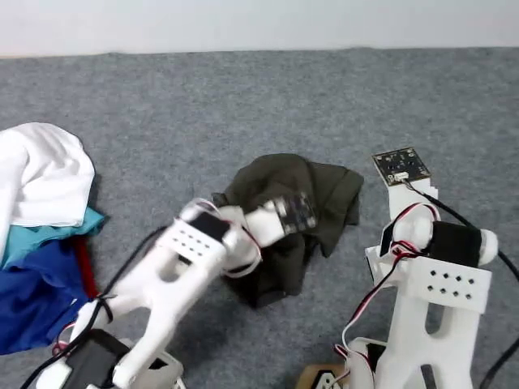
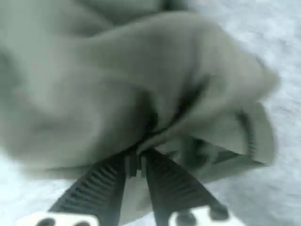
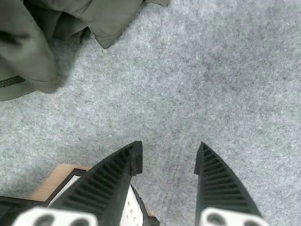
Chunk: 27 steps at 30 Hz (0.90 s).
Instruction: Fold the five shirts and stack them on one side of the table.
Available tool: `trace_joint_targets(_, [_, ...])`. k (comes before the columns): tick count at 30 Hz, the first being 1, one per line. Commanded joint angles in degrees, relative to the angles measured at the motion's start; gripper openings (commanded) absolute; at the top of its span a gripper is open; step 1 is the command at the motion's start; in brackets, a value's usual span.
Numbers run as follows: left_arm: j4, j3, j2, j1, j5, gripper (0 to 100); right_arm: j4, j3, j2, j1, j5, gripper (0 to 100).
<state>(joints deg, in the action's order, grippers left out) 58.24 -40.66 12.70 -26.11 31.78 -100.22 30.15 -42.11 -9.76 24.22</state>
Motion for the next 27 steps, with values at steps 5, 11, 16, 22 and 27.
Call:
trace_joint_targets(5, [9.1,20.4,0.3,11.2,-0.5,0,-1.4,-0.4,-0.3,-0.4,0.5,20.2])
trace_joint_targets(11, [9.6,26.9,-0.1,22.9,-3.4,0,-1.4,-0.4,-0.3,-0.4,0.8,20.2])
trace_joint_targets(16, [9.3,26.5,-0.4,31.9,-3.4,0,-1.2,-0.6,-0.3,-0.3,0.8,20.2])
trace_joint_targets(22, [3.8,26.1,-0.4,43.7,-3.4,0,2.2,-0.4,0.0,1.6,0.9,20.2])
trace_joint_targets(27, [1.7,26.0,-0.4,50.5,-3.4,0,3.8,-0.4,0.0,10.1,0.6,20.2])
